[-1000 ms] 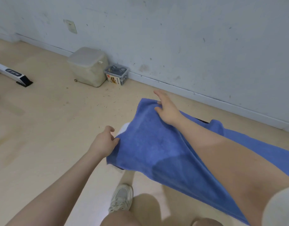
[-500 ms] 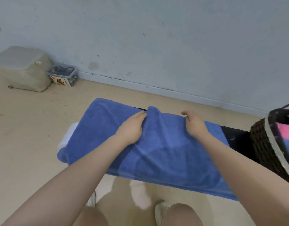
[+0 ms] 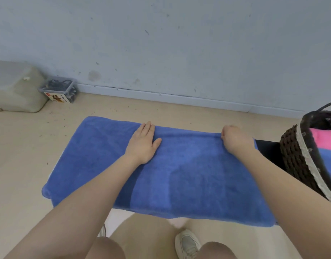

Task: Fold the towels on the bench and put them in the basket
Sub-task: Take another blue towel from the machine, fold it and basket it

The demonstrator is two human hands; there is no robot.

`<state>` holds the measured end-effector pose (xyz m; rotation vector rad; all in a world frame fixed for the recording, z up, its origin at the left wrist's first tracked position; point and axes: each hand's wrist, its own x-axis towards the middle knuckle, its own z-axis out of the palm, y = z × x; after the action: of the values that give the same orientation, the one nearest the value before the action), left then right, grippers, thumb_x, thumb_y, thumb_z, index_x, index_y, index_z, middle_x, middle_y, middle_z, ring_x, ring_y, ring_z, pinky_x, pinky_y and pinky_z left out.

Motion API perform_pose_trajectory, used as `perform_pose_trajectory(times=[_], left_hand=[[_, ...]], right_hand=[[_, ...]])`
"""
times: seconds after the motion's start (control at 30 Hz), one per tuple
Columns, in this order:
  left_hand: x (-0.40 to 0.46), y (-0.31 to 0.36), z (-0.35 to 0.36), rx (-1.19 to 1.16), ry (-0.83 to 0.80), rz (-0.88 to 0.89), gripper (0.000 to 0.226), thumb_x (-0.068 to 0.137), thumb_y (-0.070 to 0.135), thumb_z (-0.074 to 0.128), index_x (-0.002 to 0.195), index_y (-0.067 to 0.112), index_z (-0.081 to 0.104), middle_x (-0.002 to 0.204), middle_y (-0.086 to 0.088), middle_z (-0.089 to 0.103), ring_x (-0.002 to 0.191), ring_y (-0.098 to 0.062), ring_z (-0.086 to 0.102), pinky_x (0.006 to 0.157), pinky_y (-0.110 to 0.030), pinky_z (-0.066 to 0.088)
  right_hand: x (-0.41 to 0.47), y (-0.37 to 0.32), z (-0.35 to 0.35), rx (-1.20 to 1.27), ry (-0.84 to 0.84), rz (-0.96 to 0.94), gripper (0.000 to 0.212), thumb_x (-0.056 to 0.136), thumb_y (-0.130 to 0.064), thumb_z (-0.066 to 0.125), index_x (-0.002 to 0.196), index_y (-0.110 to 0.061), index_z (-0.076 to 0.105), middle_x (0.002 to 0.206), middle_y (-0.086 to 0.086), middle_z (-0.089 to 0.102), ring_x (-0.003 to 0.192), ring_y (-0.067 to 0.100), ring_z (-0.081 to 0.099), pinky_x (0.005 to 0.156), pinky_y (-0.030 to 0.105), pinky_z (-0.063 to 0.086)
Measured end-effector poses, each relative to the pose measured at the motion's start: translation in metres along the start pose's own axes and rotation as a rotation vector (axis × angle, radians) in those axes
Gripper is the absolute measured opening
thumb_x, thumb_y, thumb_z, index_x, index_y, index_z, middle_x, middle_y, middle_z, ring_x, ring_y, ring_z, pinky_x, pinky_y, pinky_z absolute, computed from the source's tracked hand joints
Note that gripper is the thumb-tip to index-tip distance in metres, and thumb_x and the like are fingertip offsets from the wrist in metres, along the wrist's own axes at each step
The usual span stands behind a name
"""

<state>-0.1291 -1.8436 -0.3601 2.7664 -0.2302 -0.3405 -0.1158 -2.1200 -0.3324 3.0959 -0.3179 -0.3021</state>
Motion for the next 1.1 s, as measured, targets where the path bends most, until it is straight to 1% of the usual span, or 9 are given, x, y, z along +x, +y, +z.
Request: perform_pose_trajectory(times=[0.13, 0.2, 0.3, 0.5, 0.77, 0.9, 0.97, 1.03, 1.1], left_hand=[[-0.004, 0.004, 0.009, 0.111, 0.073, -0.011, 0.066, 0.099, 0.046, 0.021, 0.15, 0.012, -0.001, 0.159, -0.003, -0.005, 0.147, -0.017, -0.004, 0.119, -0.033, -0.002], [-0.009, 0.011, 0.006, 0.125, 0.122, 0.01, 0.067, 0.098, 0.047, 0.02, 0.15, 0.012, -0.003, 0.159, -0.002, -0.007, 0.147, -0.016, -0.006, 0.118, -0.033, -0.005], [-0.025, 0.039, 0.007, 0.2, 0.186, 0.202, 0.071, 0.092, 0.051, 0.005, 0.15, 0.011, 0.001, 0.159, -0.003, -0.006, 0.147, -0.018, -0.005, 0.117, -0.032, -0.007], [-0.071, 0.097, 0.054, 0.221, -0.023, 0.343, 0.065, 0.099, 0.048, 0.021, 0.151, 0.014, 0.0, 0.159, -0.002, -0.008, 0.147, -0.018, -0.008, 0.118, -0.034, -0.006], [-0.087, 0.128, 0.077, 0.313, -0.055, 0.308, 0.073, 0.091, 0.065, 0.013, 0.149, 0.026, -0.008, 0.158, 0.001, -0.015, 0.146, -0.021, -0.014, 0.119, -0.037, -0.007], [-0.089, 0.147, 0.081, 0.344, -0.107, 0.372, 0.066, 0.096, 0.056, 0.017, 0.15, 0.026, -0.007, 0.158, 0.002, -0.015, 0.146, -0.022, -0.014, 0.118, -0.036, -0.007], [-0.094, 0.152, 0.079, 0.312, -0.166, 0.435, 0.06, 0.099, 0.049, 0.018, 0.15, 0.025, -0.004, 0.158, 0.002, -0.012, 0.146, -0.021, -0.011, 0.118, -0.035, -0.006], [-0.101, 0.155, 0.074, 0.268, -0.193, 0.507, 0.056, 0.101, 0.041, 0.02, 0.15, 0.022, 0.001, 0.159, 0.002, -0.007, 0.147, -0.019, -0.006, 0.118, -0.033, -0.003], [-0.11, 0.156, 0.071, 0.24, -0.134, 0.542, 0.054, 0.102, 0.036, 0.022, 0.151, 0.019, 0.006, 0.159, 0.001, -0.002, 0.147, -0.019, 0.0, 0.117, -0.032, 0.0]], right_hand=[[-0.021, -0.006, 0.012, 0.062, 0.109, -0.039, 0.024, 0.092, -0.003, 0.043, 0.115, -0.004, 0.046, 0.126, 0.016, 0.045, 0.097, 0.035, 0.051, 0.068, 0.036, 0.037], [-0.039, -0.005, 0.02, 0.196, 0.181, -0.053, 0.035, 0.097, -0.018, 0.041, 0.13, -0.006, 0.041, 0.147, 0.017, 0.031, 0.118, 0.037, 0.043, 0.088, 0.041, 0.039], [-0.077, 0.005, 0.031, 0.277, 0.239, -0.08, 0.056, 0.099, -0.035, 0.034, 0.147, -0.007, 0.025, 0.158, 0.012, 0.01, 0.143, 0.029, 0.019, 0.117, 0.039, 0.017], [-0.139, 0.013, 0.063, 0.105, 0.016, -0.228, 0.092, 0.069, -0.065, -0.012, 0.151, -0.022, -0.003, 0.16, -0.004, -0.006, 0.148, 0.016, -0.005, 0.118, 0.034, -0.004], [-0.151, 0.089, 0.068, 0.094, 0.008, 0.031, 0.059, 0.1, -0.043, 0.016, 0.151, -0.02, -0.003, 0.16, -0.003, -0.008, 0.147, 0.017, -0.003, 0.119, 0.038, 0.002], [-0.155, 0.097, 0.067, 0.186, -0.006, 0.1, 0.061, 0.101, -0.042, 0.017, 0.151, -0.014, 0.0, 0.16, 0.001, -0.004, 0.147, 0.018, 0.0, 0.119, 0.036, 0.004], [-0.166, 0.099, 0.06, 0.32, 0.025, 0.076, 0.055, 0.102, -0.037, 0.022, 0.148, -0.009, 0.02, 0.158, 0.007, 0.016, 0.144, 0.02, 0.018, 0.115, 0.036, 0.018], [-0.183, 0.106, 0.051, 0.509, 0.204, 0.139, 0.039, 0.101, -0.03, 0.027, 0.122, -0.007, 0.052, 0.13, 0.012, 0.051, 0.114, 0.028, 0.049, 0.09, 0.037, 0.039], [-0.194, 0.116, 0.051, 0.649, 0.295, 0.349, 0.033, 0.098, -0.024, 0.033, 0.096, -0.003, 0.059, 0.098, 0.012, 0.061, 0.088, 0.032, 0.054, 0.072, 0.036, 0.041]])
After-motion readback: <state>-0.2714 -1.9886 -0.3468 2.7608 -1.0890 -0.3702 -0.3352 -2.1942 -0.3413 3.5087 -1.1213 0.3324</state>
